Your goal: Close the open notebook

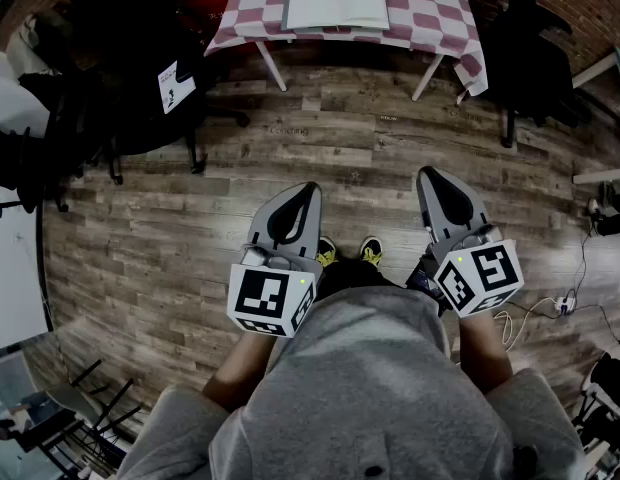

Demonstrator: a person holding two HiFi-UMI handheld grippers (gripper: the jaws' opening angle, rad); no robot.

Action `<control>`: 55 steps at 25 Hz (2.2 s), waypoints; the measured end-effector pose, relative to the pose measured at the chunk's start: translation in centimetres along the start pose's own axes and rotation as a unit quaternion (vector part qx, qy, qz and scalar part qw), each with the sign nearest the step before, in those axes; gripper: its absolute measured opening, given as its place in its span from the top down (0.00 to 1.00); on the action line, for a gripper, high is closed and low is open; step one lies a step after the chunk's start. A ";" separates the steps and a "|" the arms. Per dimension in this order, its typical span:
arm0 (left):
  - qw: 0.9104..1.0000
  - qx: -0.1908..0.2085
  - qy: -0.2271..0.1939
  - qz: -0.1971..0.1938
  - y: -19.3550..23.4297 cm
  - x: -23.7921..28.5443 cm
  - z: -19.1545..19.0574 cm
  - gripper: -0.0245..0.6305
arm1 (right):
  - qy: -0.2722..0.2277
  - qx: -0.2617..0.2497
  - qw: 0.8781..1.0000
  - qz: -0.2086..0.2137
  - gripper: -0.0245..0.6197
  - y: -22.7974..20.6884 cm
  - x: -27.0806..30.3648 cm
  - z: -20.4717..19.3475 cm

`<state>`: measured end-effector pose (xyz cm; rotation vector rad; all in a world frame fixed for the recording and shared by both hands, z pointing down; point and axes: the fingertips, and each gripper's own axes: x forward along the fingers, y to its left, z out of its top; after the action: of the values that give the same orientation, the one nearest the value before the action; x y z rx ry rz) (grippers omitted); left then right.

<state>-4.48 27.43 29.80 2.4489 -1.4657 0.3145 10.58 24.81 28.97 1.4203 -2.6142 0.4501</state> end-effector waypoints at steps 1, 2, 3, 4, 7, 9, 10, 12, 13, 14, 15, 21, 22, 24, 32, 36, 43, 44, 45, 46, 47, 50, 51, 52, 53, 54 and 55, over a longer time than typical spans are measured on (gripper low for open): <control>1.000 0.001 0.000 0.000 0.0 0.0 0.0 0.95 | -0.001 0.001 1.000 0.001 0.91 0.0 0.1 0.0; 1.000 0.002 -0.001 0.000 0.0 0.1 0.0 0.95 | -0.002 0.002 1.000 0.002 0.91 0.0 0.1 0.0; 1.000 0.002 -0.001 0.000 0.1 0.1 0.0 0.95 | -0.002 0.004 1.000 0.002 0.91 -0.1 0.2 -0.1; 1.000 0.002 -0.001 0.000 0.1 0.2 0.0 0.95 | -0.003 0.008 1.000 0.001 0.91 -0.2 0.2 -0.1; 1.000 0.001 0.001 0.000 0.5 0.3 -0.1 0.95 | -0.010 0.029 1.000 -0.004 0.91 -0.5 0.3 0.0; 1.000 0.001 0.001 0.000 0.8 0.4 -0.1 0.95 | -0.014 0.040 0.999 -0.002 0.91 -0.6 0.4 0.0; 1.000 0.000 0.001 0.000 0.9 0.4 -0.1 0.95 | -0.013 0.042 0.999 0.000 0.91 -0.5 0.5 0.0; 1.000 0.000 0.000 0.002 1.2 0.4 -0.1 0.95 | -0.008 0.042 0.999 0.002 0.91 -0.3 0.8 -0.1; 1.000 -0.001 0.000 0.002 1.4 0.4 0.0 0.95 | -0.007 0.042 0.999 0.003 0.91 -0.2 0.9 -0.1; 1.000 -0.001 -0.001 0.003 1.6 0.4 0.0 0.95 | -0.007 0.042 0.999 0.004 0.91 -0.1 1.1 -0.1; 1.000 -0.002 -0.002 0.003 1.8 0.5 0.0 0.95 | -0.006 0.042 0.999 0.005 0.91 0.1 1.3 -0.1; 1.000 -0.008 -0.002 0.003 3.2 0.4 -0.2 0.95 | -0.001 0.035 0.999 0.011 0.91 1.4 2.4 0.0; 1.000 -0.008 -0.003 0.003 3.3 0.3 -0.2 0.95 | -0.001 0.035 0.999 0.012 0.91 1.6 2.5 0.0; 1.000 -0.009 -0.004 0.003 3.8 0.2 -0.3 0.95 | 0.001 0.033 0.999 0.013 0.91 2.0 2.8 0.0; 1.000 -0.010 -0.009 -0.001 5.8 -1.0 -0.2 0.95 | -0.003 0.038 0.999 0.010 0.91 3.9 3.9 0.1; 1.000 -0.008 -0.006 -0.003 6.6 -1.1 -0.7 0.95 | -0.003 0.039 0.999 0.006 0.91 4.5 4.3 0.1; 1.000 -0.009 -0.007 -0.008 7.5 -1.2 -0.8 0.95 | -0.005 0.034 0.999 -0.001 0.91 5.1 4.3 0.3; 1.000 -0.009 -0.007 -0.010 7.4 -1.2 -0.8 0.95 | -0.005 0.033 0.999 -0.002 0.91 5.1 4.2 0.3; 1.000 -0.009 -0.007 -0.012 7.4 -1.3 -0.8 0.95 | -0.006 0.033 0.999 -0.002 0.91 5.2 4.2 0.3; 1.000 -0.008 -0.008 -0.013 7.4 -1.3 -0.8 0.95 | -0.007 0.033 0.999 -0.003 0.91 5.2 4.2 0.3; 1.000 -0.007 -0.009 -0.014 7.4 -1.3 -0.7 0.95 | -0.008 0.032 0.999 -0.004 0.91 5.3 4.2 0.3; 1.000 -0.005 -0.011 -0.016 7.5 -1.7 -0.6 0.95 | -0.010 0.033 0.999 -0.005 0.91 5.8 4.2 0.3; 1.000 -0.005 -0.012 -0.017 7.5 -1.9 -0.5 0.95 | -0.010 0.032 0.999 -0.005 0.91 5.9 4.2 0.3; 1.000 -0.004 -0.014 -0.017 7.6 -2.1 -0.5 0.95 | -0.010 0.031 0.999 -0.005 0.91 6.1 4.2 0.2; 1.000 -0.004 -0.015 -0.017 7.7 -2.2 -0.4 0.95 | -0.011 0.030 0.999 -0.004 0.91 6.4 4.2 0.2; 1.000 -0.004 -0.016 -0.018 7.7 -2.4 -0.5 0.95 | -0.012 0.030 0.999 -0.004 0.91 6.6 4.2 0.2; 1.000 -0.004 -0.017 -0.018 7.8 -2.6 -0.5 0.95 | -0.012 0.029 0.999 -0.004 0.91 6.8 4.2 0.2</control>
<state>-12.58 26.27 30.35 2.4821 -1.4319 0.2608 2.61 24.89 28.47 1.4622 -2.6345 0.5143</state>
